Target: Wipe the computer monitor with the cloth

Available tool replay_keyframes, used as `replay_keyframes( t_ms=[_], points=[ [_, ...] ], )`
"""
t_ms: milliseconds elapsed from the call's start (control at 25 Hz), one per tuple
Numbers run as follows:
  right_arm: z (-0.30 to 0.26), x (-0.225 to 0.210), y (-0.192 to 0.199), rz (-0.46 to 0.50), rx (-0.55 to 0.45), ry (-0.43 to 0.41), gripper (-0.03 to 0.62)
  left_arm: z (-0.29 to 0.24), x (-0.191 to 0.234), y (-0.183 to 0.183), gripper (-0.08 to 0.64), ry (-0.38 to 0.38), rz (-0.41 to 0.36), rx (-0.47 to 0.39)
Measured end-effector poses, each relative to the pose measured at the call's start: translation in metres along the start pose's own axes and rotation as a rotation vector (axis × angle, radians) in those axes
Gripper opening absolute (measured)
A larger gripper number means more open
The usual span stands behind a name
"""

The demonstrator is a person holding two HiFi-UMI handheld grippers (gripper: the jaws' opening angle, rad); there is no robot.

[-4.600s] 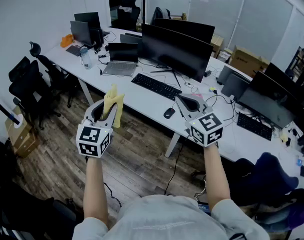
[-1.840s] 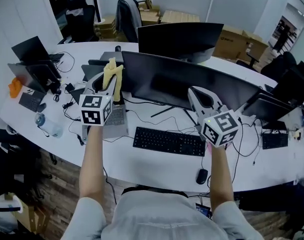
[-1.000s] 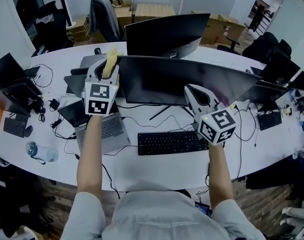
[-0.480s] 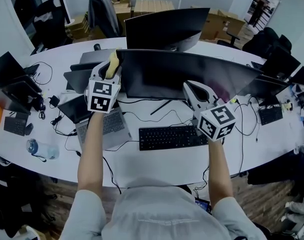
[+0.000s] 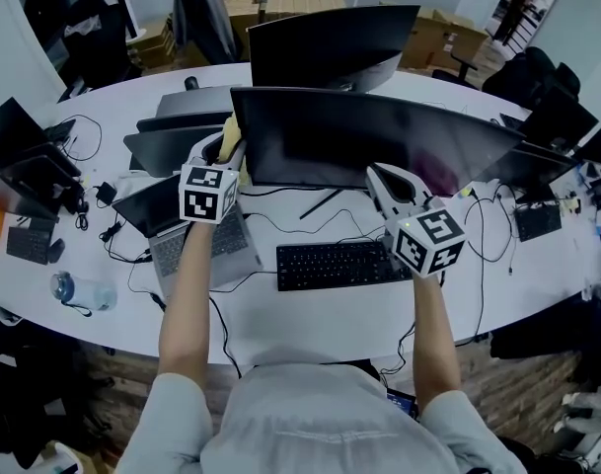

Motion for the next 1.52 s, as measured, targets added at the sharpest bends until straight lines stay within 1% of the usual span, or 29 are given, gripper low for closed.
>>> replay_keyframes(
  t_ms=[160,400,600,760,1080,1200,1520],
  points=[
    [-0.004,0.001,0.011,-0.003,0.018,0.002,0.023,-0.007,-0.003,0.021,0.135,0.016,0.041,0.017],
    [-0.008,0.000,0.028,-0.016,0.043,0.016,0.023,-0.021,-0.006,0.061,0.135,0.039,0.093,0.070],
    [-0.013,-0.003,0.038,-0.032,0.057,0.027,0.023,-0.030,-0.009,0.089,0.135,0.054,0.154,0.100],
    [-0.017,-0.007,0.048,-0.026,0.077,0.042,0.023,-0.038,-0.011,0.108,0.135,0.065,0.181,0.130],
    [-0.021,-0.010,0.067,-0.028,0.125,0.046,0.023,-0.050,-0.016,0.150,0.135,0.090,0.248,0.179],
    [-0.022,-0.011,0.074,-0.035,0.139,0.048,0.023,-0.053,-0.019,0.166,0.133,0.102,0.306,0.186],
    [-0.020,-0.017,0.090,-0.052,0.170,0.062,0.023,-0.060,-0.025,0.207,0.133,0.126,0.530,0.176]
  ],
)
Point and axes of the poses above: the fingertips, and each gripper's own axes: z backward along the fingers, x to its left, y out of its underside, the point moved 2 cm from there along z, backward along the fingers, and after that the axes turned 10 degrees about y, right-handed, at the moved point
